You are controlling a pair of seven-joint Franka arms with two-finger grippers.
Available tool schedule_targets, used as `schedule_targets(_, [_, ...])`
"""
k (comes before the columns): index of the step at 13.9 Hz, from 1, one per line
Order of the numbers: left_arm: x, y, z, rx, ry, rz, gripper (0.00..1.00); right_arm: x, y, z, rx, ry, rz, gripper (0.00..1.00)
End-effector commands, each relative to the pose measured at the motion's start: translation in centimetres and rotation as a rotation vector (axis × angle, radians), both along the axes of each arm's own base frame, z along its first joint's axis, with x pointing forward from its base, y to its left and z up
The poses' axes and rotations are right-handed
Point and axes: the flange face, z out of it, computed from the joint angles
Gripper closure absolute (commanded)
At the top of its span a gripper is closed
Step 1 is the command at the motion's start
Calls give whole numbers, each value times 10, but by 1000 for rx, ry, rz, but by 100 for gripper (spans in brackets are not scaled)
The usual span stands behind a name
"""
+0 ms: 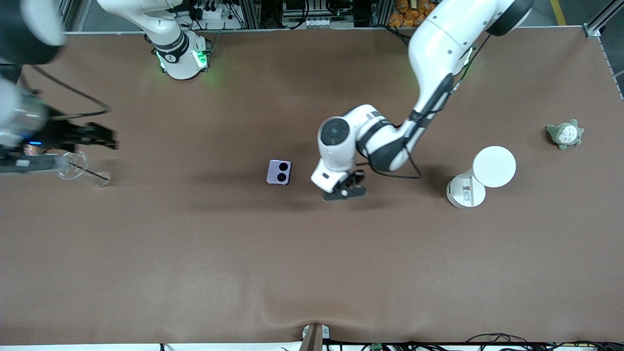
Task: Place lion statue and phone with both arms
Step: 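Grasp the lion with the left gripper while the right gripper reaches the phone, then set the lion by the white cup while the right gripper grasps the phone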
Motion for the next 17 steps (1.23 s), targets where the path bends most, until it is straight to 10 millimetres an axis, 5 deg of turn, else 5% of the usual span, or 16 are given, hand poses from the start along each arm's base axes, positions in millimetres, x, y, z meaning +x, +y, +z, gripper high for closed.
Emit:
schedule_targets(1, [29, 57, 34, 60, 26, -74, 100, 1, 79, -31, -26, 33, -20, 0])
schedule_targets(5, [54, 150, 48, 40, 96, -180, 100, 3, 177, -86, 20, 20, -100, 0])
schedule_targets(9, [56, 213, 45, -102, 115, -197, 100, -1, 275, -211, 13, 24, -52, 0])
schedule_targets(14, [47, 251, 18, -50, 92, -268, 100, -31, 292, -301, 15, -58, -74, 0])
schedule_targets(17, [45, 269, 5, -67, 84, -252, 100, -50, 288, -329, -6, -54, -131, 0])
